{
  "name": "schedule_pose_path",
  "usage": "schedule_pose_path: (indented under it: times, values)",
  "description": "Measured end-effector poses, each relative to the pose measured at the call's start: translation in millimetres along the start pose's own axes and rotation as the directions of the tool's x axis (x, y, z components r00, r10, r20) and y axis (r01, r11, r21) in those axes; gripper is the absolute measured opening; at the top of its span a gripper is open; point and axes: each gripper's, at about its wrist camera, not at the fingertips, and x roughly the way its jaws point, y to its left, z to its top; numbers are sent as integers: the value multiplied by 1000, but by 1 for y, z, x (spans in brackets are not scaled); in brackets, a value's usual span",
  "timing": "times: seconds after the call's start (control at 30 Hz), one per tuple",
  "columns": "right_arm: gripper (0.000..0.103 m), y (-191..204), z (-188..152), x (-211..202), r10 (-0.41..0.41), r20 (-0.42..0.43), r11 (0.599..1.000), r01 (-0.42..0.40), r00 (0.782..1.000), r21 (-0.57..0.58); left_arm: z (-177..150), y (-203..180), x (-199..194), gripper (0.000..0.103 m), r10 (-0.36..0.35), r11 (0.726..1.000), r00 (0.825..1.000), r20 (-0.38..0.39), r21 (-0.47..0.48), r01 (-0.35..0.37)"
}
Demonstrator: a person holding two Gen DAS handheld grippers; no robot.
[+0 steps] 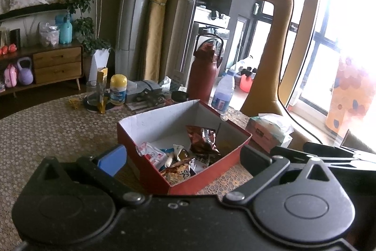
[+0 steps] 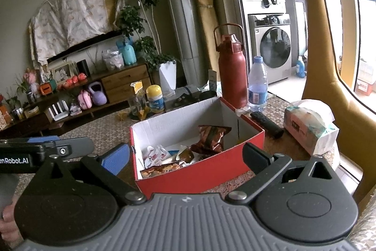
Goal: Organize snacks
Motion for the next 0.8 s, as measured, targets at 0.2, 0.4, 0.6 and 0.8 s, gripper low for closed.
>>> schedule_pose_path:
  times: [0.2, 0.4, 0.6, 0.8]
  values:
    - [103, 1, -3, -1, -1, -5, 1000, 1, 1000, 2, -1, 0, 0, 103, -6, 1000, 1000, -2, 0, 6]
    - [103, 1, -5, -1, 0, -6, 1000, 0, 1000, 2, -4, -1, -1, 103, -15, 1000, 1000, -7, -3, 15]
    - [103, 1, -11, -1, -4, -13, 1000, 5, 1000, 7, -5, -2, -1, 103, -21, 1000, 1000, -11, -3, 21]
    - [103, -1, -14, -2, -12, -9, 1000, 13, 1000, 23, -5, -3, -1, 103, -16, 1000, 1000, -9, -2, 16]
